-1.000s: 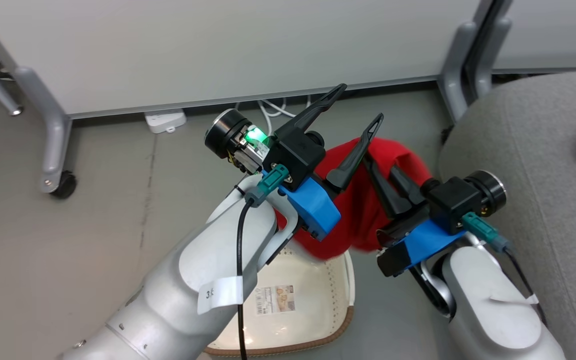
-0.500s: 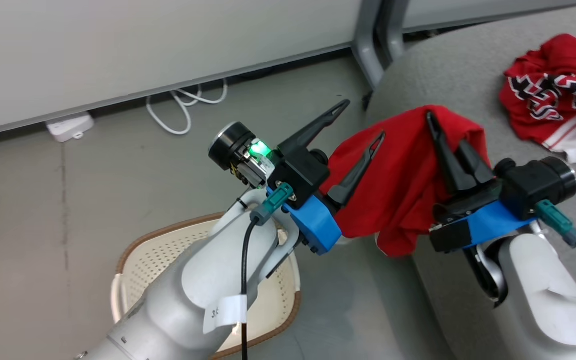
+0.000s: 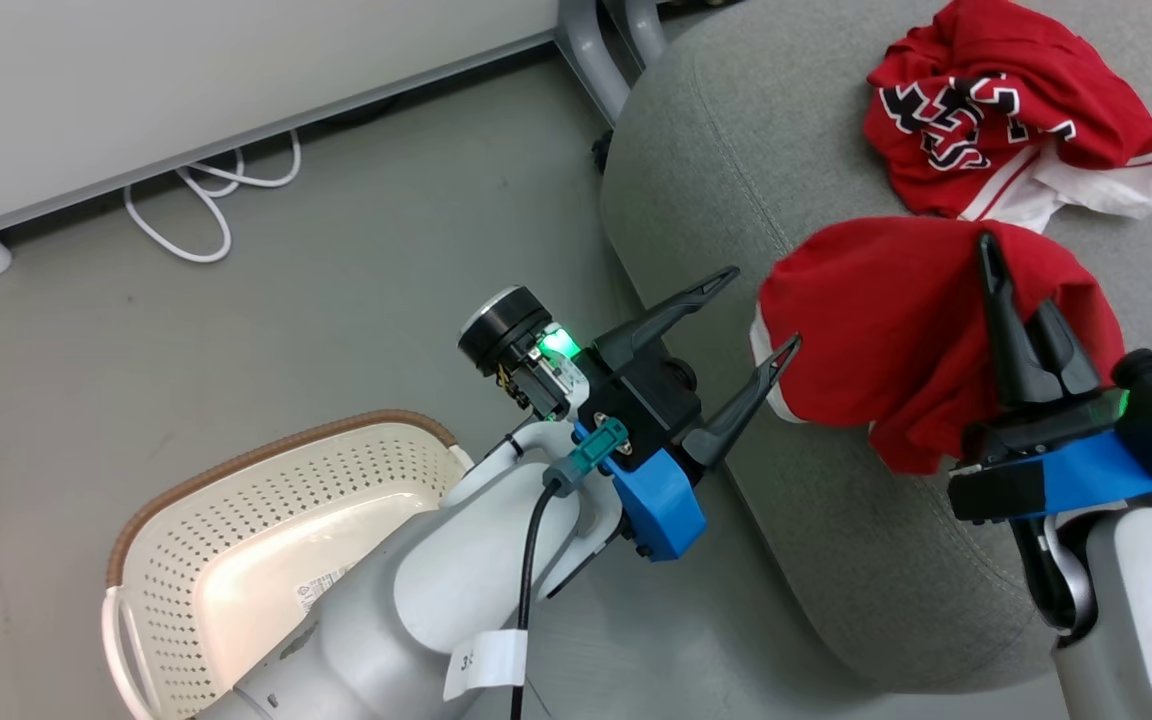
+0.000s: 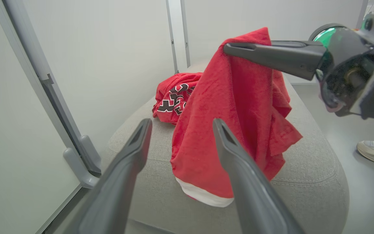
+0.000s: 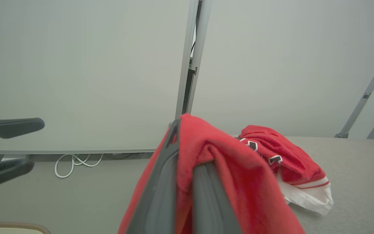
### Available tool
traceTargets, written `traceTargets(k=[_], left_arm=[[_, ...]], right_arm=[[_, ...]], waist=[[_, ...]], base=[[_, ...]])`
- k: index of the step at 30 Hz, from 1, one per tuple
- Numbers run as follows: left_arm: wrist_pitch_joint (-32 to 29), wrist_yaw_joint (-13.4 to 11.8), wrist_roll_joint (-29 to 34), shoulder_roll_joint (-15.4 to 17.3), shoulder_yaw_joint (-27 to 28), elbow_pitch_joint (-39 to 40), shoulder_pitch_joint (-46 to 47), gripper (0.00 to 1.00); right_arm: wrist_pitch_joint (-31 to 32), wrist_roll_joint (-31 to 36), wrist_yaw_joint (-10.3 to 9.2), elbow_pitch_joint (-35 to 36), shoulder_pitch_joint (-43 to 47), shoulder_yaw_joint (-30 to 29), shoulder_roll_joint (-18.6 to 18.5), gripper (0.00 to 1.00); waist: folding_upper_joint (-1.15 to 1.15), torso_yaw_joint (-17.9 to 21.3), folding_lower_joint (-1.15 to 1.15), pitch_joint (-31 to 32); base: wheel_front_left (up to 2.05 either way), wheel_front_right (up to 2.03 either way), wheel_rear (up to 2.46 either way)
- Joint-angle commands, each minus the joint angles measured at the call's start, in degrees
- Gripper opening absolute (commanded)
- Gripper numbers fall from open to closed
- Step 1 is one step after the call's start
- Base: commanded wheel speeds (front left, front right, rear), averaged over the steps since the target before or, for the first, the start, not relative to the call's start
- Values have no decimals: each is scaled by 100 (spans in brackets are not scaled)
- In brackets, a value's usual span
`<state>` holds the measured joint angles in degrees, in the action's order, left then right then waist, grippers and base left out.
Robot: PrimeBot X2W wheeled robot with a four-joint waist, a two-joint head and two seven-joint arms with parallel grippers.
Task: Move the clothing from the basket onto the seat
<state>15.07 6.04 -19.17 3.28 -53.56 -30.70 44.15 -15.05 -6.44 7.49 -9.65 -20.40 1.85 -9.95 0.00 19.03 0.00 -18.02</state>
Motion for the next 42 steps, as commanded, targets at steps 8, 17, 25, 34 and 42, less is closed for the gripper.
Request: traceTargets(k=[8, 17, 25, 34, 42], left_arm=[[15, 23, 26, 3, -31, -39, 26, 100], [15, -53, 118, 74, 83, 90, 247, 100], [11, -157, 256, 215, 203, 207, 666, 100], [-62, -193, 476, 424, 222, 367, 1216, 100], [-60, -251, 556, 480, 207, 453, 1472, 100]], right_arm=[[-19, -9, 1, 143, 198, -230, 60, 0], [-19, 79, 1, 523, -556, -456, -172, 0], [-19, 111, 1, 805, -2129, -978, -876, 0], [-18, 80, 1, 461, -3605, -2041, -1781, 0], [-18, 157, 1, -528, -3703, -2500, -2281, 0]], waist=[[0, 152, 0, -181], [0, 48, 0, -502], [0, -147, 0, -1329], [0, -267, 0, -2332], [0, -383, 0, -2819]], base=[[0, 0, 0], [0, 0, 0], [0, 0, 0], [0, 0, 0], [0, 0, 0]])
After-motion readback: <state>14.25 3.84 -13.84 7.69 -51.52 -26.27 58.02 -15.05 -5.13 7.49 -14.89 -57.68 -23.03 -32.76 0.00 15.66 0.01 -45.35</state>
